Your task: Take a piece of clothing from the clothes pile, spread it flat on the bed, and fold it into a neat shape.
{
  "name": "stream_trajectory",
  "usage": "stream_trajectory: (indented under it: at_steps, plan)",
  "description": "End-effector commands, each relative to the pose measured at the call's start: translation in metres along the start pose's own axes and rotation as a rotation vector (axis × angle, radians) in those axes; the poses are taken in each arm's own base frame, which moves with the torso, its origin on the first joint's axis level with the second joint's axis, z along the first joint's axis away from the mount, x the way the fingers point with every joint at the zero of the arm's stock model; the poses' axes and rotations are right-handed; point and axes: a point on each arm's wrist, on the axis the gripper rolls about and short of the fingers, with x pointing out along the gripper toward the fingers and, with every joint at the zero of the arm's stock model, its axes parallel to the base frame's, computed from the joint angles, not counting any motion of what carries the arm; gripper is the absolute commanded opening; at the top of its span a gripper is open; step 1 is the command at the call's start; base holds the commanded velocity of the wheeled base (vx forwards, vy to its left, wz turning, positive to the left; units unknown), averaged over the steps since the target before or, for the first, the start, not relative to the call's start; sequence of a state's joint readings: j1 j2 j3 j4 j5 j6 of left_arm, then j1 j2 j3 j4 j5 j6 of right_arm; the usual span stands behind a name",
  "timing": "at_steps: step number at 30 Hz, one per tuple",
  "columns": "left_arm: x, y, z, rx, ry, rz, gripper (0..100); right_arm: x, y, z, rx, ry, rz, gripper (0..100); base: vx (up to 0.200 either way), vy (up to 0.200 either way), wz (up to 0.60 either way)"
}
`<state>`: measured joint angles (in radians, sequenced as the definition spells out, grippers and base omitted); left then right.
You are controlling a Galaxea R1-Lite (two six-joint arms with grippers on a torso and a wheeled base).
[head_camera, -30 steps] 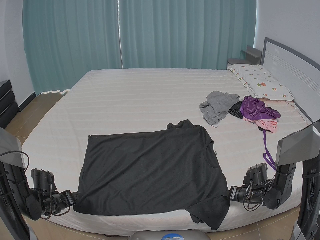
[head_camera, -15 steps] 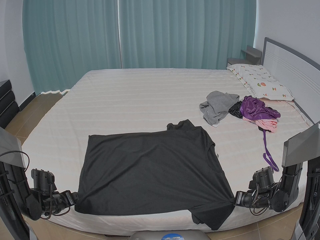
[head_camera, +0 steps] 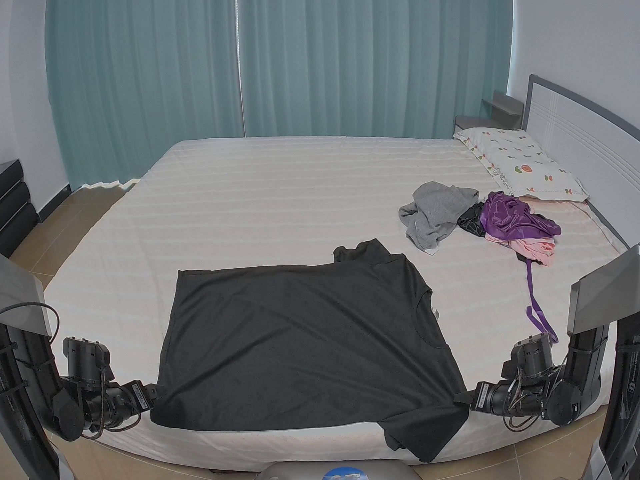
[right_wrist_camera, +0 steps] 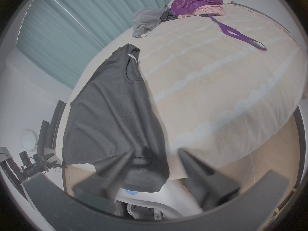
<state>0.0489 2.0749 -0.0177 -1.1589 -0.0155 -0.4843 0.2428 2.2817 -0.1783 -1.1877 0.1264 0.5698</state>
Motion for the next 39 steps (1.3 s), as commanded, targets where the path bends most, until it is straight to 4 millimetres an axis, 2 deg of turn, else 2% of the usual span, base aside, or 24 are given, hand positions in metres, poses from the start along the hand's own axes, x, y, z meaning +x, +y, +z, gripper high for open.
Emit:
stream_trajectory:
  at_steps: [1, 8, 14, 23, 32, 35, 39]
  plan:
    - [0.000, 0.000, 0.000, -0.004, -0.003, 0.000, 100, -0.010, -0.001, 0.004, 0.012, -0.033, 0.037, 100, 0.000, 0.000, 0.00]
    - [0.003, -0.004, 0.008, -0.046, -0.039, -0.016, 100, -0.016, 0.002, 0.009, 0.108, -0.078, 0.079, 100, 0.000, 0.000, 0.00]
    - [0.004, -0.005, 0.011, -0.079, -0.049, -0.021, 100, -0.018, 0.002, 0.008, 0.117, -0.079, 0.080, 100, 0.000, 0.000, 0.00]
    - [0.004, -0.005, 0.010, -0.081, -0.046, -0.020, 100, -0.018, 0.001, 0.007, 0.127, -0.075, 0.080, 100, 0.000, 0.200, 0.00]
    - [0.004, -0.006, 0.011, -0.081, -0.048, -0.027, 100, -0.017, 0.003, 0.011, 0.136, -0.089, 0.091, 100, 0.000, 0.000, 0.00]
    - [0.004, -0.012, 0.008, -0.062, -0.046, -0.039, 100, -0.016, 0.006, 0.013, 0.127, -0.116, 0.113, 100, 0.000, 0.000, 0.00]
    - [0.002, -0.016, 0.009, -0.075, -0.056, -0.057, 100, -0.016, 0.006, 0.012, 0.124, -0.119, 0.115, 100, 0.200, 0.000, 0.00]
